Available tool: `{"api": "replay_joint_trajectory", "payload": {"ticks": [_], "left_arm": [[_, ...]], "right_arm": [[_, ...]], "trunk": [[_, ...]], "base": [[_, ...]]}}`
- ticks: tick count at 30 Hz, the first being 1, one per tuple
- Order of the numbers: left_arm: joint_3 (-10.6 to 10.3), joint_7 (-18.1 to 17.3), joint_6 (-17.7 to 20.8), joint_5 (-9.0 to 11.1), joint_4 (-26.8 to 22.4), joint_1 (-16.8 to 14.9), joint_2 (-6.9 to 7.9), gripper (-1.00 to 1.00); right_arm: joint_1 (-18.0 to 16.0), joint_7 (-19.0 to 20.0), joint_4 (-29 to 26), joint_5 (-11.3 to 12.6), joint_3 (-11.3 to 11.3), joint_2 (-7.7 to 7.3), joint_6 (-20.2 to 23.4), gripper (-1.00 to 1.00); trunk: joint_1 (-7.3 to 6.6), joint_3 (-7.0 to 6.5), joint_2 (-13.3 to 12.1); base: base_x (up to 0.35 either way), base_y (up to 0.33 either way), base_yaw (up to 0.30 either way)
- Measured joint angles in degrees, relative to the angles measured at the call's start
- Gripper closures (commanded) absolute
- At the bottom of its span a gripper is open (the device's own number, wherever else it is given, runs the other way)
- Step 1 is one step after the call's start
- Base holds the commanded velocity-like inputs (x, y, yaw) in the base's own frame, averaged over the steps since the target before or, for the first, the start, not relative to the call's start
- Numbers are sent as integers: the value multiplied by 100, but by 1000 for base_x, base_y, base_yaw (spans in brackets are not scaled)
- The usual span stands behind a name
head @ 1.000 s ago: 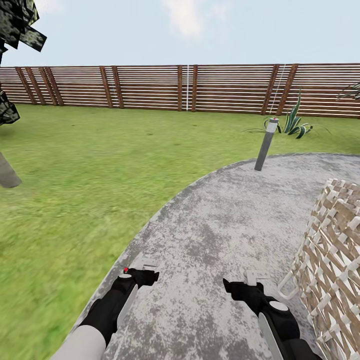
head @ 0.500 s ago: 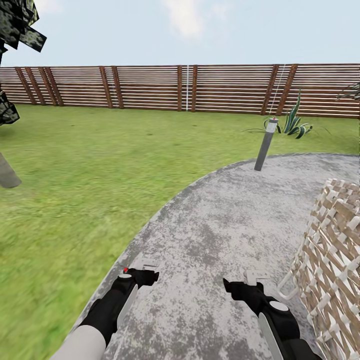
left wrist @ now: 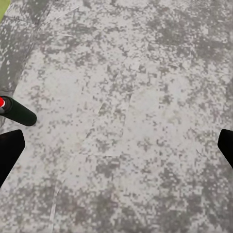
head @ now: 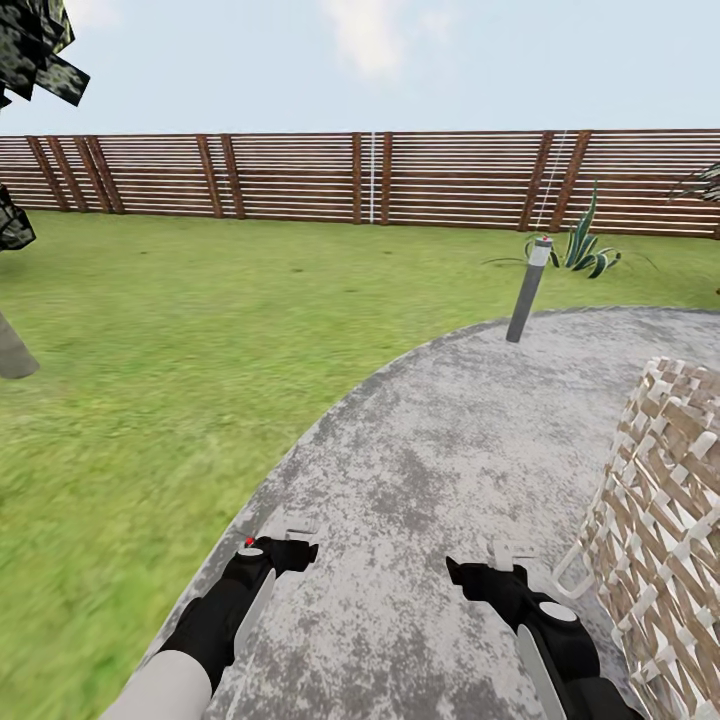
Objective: Pick up the pesticide atomizer in the garden and spray insectifuge to fully cover both potted plants in the garden.
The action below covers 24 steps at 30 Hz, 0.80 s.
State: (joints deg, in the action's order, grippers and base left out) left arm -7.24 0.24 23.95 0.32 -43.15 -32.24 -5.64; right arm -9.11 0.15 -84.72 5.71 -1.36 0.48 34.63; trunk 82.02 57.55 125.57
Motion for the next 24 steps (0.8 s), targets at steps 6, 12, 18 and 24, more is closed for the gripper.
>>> {"api": "replay_joint_trajectory", "payload": {"ticks": [6, 12, 18, 24], "left_arm": [[1, -4, 1, 1, -2, 1, 1, -100], [1, -2, 1, 2, -3, 2, 1, -100], [1, -1, 2, 5, -3, 2, 1, -100], [3, 0, 2, 2, -3, 2, 1, -100]], "right_arm": [[-1, -1, -25, -1, 11, -5, 4, -100], [-1, -1, -27, -1, 0, -5, 5, -100], [-1, -1, -28, -1, -1, -5, 4, -100], [-1, -1, -28, -1, -2, -5, 1, -100]], "trunk": [[0, 6, 0], [0, 21, 0], [0, 37, 0], [0, 53, 0]], "base": [[0, 0, 187], [0, 0, 269], [0, 0, 275], [0, 0, 276]]}}
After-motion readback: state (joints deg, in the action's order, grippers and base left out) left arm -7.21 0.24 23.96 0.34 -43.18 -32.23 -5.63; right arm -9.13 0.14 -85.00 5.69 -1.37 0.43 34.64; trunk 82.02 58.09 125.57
